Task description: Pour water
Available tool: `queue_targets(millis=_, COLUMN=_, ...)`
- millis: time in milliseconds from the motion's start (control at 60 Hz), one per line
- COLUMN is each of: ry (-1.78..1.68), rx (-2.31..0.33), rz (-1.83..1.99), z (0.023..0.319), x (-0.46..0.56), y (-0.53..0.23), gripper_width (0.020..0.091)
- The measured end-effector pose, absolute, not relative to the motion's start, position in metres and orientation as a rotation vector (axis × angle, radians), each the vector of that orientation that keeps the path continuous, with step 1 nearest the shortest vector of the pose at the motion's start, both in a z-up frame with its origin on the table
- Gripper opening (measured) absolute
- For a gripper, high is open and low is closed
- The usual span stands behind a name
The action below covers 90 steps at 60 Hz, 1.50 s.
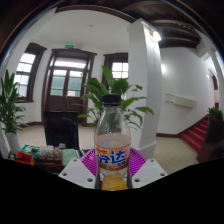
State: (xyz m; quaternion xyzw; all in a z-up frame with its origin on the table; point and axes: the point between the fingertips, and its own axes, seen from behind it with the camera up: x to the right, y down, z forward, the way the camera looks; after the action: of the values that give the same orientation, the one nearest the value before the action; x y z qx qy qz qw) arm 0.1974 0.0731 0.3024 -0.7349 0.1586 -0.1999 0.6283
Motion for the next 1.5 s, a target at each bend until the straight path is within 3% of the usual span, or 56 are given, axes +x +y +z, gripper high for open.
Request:
queue_targets(millis=183, ry=0.441, rx=-1.74, rz=-0.441, z=0.204, x=0.264, y=0.087, gripper_width=0.0373)
queue_targets(millis=350, ry=0.456, rx=-1.744, rz=-0.36, z=0.141, x=0.278, y=0.101, gripper_width=0.0393)
queue_targets(millis=500, ry=0.482, rx=-1.664, rz=-0.3, z=0.139, x=0.287, y=0.103, gripper_width=0.0371)
queue_targets(millis=700, ry=0.432, rx=-1.717, rz=-0.325, z=0.13, x=0.276, y=0.104, gripper_width=0.0516)
queue_targets(millis=733, ry=0.436, rx=-1.73, rz=-0.315, z=0.128, x=0.275, y=0.104, gripper_width=0.0575)
queue_targets(millis=750, ry=0.433, rx=-1.736, rz=-0.31, z=0.127, x=0.274, y=0.103, gripper_width=0.0667)
queue_targets(millis=833, ry=0.411, rx=-1.769, rz=-0.285, z=0.121, x=0.27, y=0.09, gripper_width=0.0857)
queue_targets(millis=850, ry=0.404, rx=-1.774, rz=-0.282, z=0.134, x=0.275, y=0.08, gripper_width=0.0864)
queue_targets(millis=950, ry=0.4, rx=-1.792, rz=-0.257, z=0.135, x=0.258, y=0.051, gripper_width=0.0846)
queue_targets(millis=983, ry=0.405, rx=-1.794, rz=-0.254, z=0.121, x=0.245, y=0.052, gripper_width=0.085)
queue_targets(millis=1167, ry=0.4, rx=-1.854, rz=-0.246, z=0.109, x=0.203, y=-0.034, gripper_width=0.0849)
queue_targets(millis=1333, ry=0.33, rx=-1.862, rz=-0.244, z=0.138, x=0.157, y=-0.1, gripper_width=0.0839)
queue_targets(millis=1500, ry=0.269, rx=-1.811, rz=-0.139, z=0.182, x=0.102, y=-0.111, gripper_width=0.0836)
